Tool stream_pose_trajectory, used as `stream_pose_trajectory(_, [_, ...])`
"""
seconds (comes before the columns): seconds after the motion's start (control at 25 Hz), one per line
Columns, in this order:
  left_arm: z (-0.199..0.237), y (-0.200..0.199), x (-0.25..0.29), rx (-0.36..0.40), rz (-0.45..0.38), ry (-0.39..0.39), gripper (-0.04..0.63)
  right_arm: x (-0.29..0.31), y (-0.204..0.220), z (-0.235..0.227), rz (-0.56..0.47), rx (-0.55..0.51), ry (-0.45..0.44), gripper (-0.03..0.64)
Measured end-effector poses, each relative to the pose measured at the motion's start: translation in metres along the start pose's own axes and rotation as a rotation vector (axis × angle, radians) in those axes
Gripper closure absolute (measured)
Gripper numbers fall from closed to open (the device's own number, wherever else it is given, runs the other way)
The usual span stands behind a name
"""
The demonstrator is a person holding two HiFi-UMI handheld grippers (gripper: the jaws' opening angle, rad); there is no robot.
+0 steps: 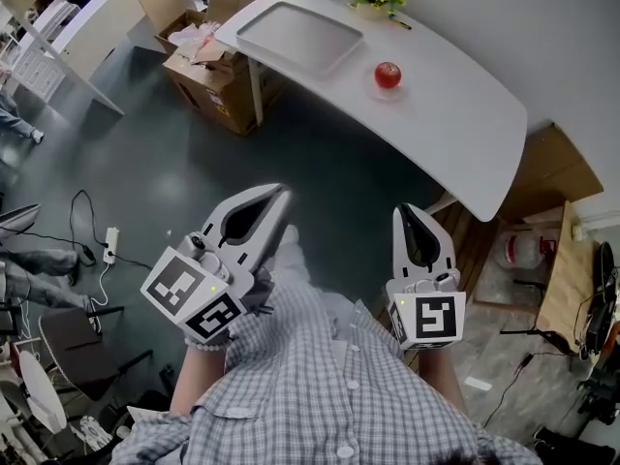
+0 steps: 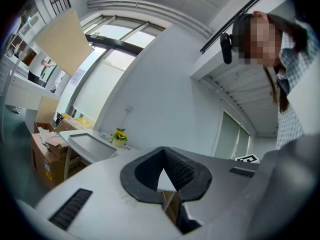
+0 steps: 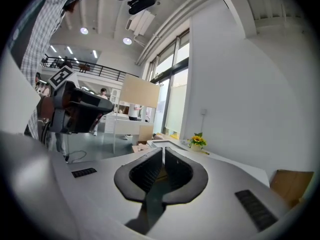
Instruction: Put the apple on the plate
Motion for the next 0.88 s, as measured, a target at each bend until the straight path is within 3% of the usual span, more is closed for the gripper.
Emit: stream_pose_trajectory(0.88, [0.186, -0.102, 0.131, 0.027, 0.110, 0.176, 0.586, 0.187, -0.070, -0.029, 0.010, 0.113, 0.086, 0.588])
Point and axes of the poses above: the fingertips, and each gripper's own axes: x forward along the fingers, z to its left, y out of its underside, the point moved 8 cm from there along -x, backward along the fingers, and after that the axes turned 15 degrees about z, right-handed, at the moved point
